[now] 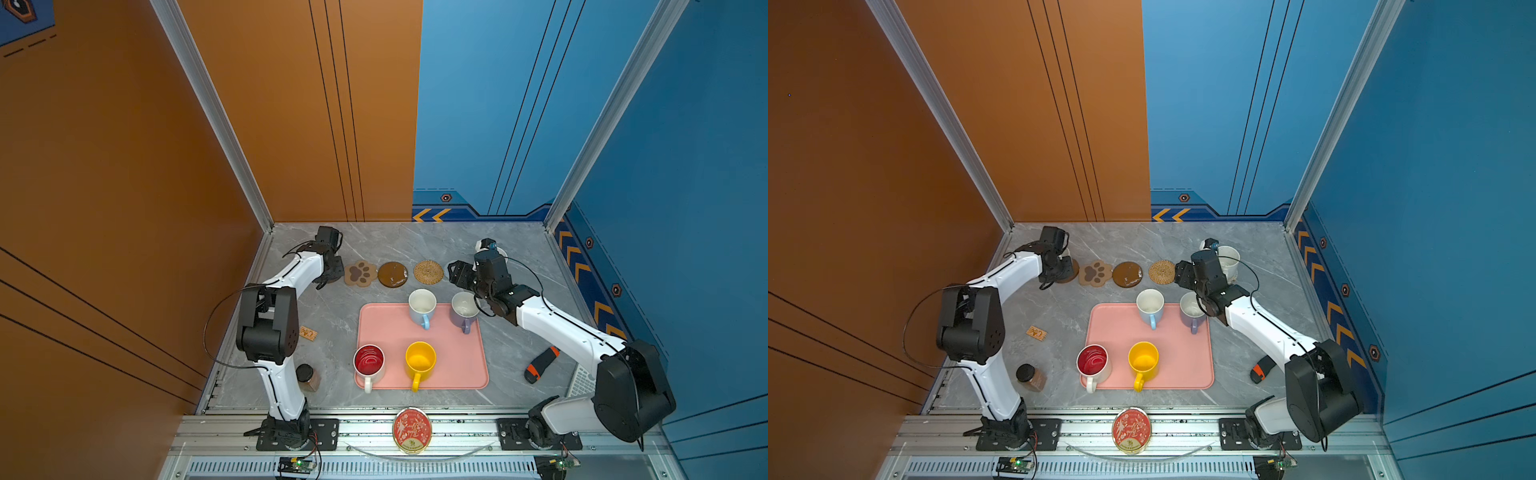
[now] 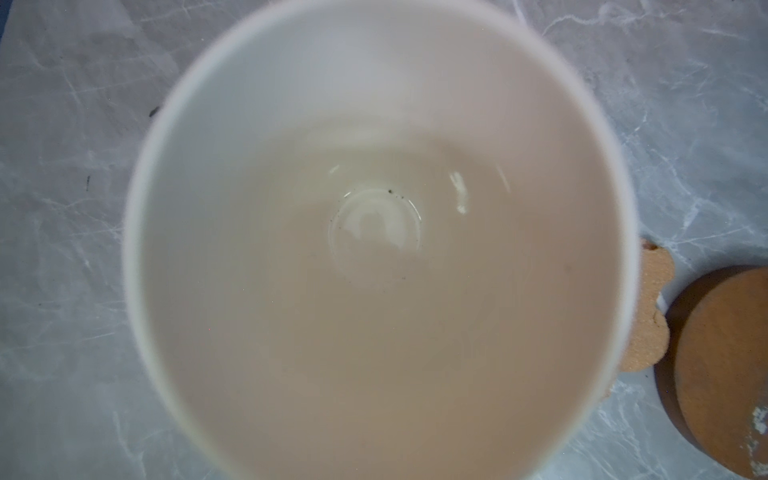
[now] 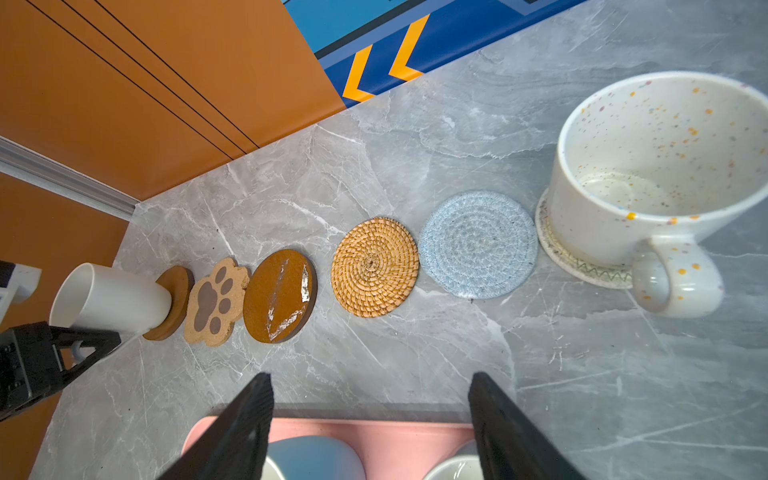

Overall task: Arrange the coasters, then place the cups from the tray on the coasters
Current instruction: 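Lower the white mug onto the round wooden coaster and open the left gripper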

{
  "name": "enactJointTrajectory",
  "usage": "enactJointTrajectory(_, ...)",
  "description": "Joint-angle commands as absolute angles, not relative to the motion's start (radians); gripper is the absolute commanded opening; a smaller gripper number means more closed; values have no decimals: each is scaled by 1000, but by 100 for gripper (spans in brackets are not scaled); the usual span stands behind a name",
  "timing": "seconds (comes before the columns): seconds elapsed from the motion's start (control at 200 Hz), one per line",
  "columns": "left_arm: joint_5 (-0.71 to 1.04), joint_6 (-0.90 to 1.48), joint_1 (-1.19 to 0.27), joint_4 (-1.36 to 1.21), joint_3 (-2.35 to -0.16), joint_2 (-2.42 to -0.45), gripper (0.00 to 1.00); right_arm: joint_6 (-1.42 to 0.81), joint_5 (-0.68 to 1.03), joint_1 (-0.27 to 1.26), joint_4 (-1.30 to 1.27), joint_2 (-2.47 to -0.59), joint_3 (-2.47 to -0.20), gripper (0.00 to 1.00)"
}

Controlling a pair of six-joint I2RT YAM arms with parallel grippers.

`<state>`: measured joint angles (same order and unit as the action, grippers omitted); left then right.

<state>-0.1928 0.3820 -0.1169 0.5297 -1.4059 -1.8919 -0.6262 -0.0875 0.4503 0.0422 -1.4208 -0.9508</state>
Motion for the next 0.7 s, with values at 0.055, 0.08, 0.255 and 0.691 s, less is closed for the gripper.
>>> enactJointTrajectory(0.055,-196,388,-107,488,-1448,-1897,0,-614,-66,446,40,-1434,-977,73)
enactJointTrajectory(0.08,-198,388,-107,488,-1448,-1897,0,-613,-66,447,40,-1435,-977,73)
enactJointTrajectory(0.255,-197,393,-107,488,-1445,-1903,0,-611,-63,446,41,-1440,-981,73)
enactJointTrajectory(0.691,-208,411,-106,494,-1435,-1898,12,-609,-64,446,51,-1427,-979,73)
